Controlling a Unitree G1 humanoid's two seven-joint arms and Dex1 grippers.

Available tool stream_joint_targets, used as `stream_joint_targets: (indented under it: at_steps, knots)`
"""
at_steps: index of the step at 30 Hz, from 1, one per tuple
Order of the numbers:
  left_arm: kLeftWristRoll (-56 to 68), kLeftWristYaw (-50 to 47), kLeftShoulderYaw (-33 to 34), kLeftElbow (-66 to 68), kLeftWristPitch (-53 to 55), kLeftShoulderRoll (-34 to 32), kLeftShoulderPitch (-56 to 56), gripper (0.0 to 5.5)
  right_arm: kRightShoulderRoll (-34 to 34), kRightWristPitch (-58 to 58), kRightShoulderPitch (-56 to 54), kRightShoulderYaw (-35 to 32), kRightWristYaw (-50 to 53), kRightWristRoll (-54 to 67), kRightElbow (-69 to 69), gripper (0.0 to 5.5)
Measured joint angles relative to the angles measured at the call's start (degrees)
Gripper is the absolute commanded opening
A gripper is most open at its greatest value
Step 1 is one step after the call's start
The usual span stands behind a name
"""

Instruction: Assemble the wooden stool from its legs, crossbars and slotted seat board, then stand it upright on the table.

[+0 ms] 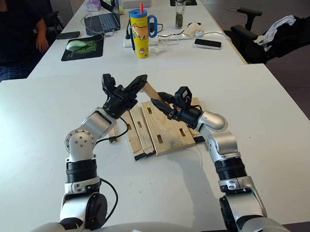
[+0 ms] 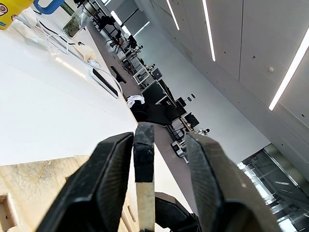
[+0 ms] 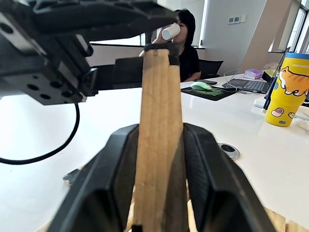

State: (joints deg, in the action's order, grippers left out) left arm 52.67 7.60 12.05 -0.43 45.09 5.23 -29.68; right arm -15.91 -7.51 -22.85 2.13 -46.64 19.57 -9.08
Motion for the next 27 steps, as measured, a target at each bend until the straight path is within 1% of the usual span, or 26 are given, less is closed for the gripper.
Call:
stream_joint_targets:
  at_steps: [6, 8, 13, 14, 17, 18, 19, 24, 27]
  knots:
    - [-0.15, 0.11, -0.57, 0.00, -0.11, -0.45, 0.00, 0.51, -0.06, 0.00, 0.00, -0.15, -0.36, 0.03, 0.00, 1.31]
    - [-1.03, 0.08, -0.65, 0.02, -0.33, -0.84, 0.05, 0.43, -0.10, 0.19, -0.01, -0.29, -0.46, 0.06, 0.00, 1.31]
    - [-2.46, 0.46, -1.76, 0.00, -1.03, -1.42, 0.11, 0.43, -0.26, -0.08, -0.01, -0.28, -0.53, -0.02, -0.04, 1.31]
    - [-3.28, 0.67, -2.22, 0.00, -1.35, -1.67, 0.14, 0.42, -0.37, -0.28, -0.01, -0.22, -0.41, -0.13, -0.08, 1.67]
    - [-6.68, 0.47, -3.41, -0.01, -3.08, -2.23, 0.70, 0.41, -0.71, -3.20, -0.01, 0.05, -0.50, 0.00, -0.39, 2.00]
    - [-7.52, -0.13, -3.18, -0.02, -3.79, -2.33, 1.10, 0.41, -1.07, -3.91, 0.02, 0.33, -0.55, -0.08, -0.61, 2.19]
    - [-8.18, -0.93, -2.63, -0.20, -4.75, -2.25, 1.65, 0.41, -1.49, -4.49, 0.09, 0.69, -0.60, -0.43, -0.71, 2.26]
    - [-8.79, -7.37, 0.38, -8.51, -7.37, 0.17, 8.92, 0.41, -4.15, -5.00, 1.27, 0.21, 0.54, -2.57, -4.32, 2.26]
    - [-6.93, -12.14, 1.53, -14.90, -6.59, 1.12, 11.72, 0.41, -4.76, -4.13, 1.33, -3.13, 2.84, -2.69, -7.63, 2.26]
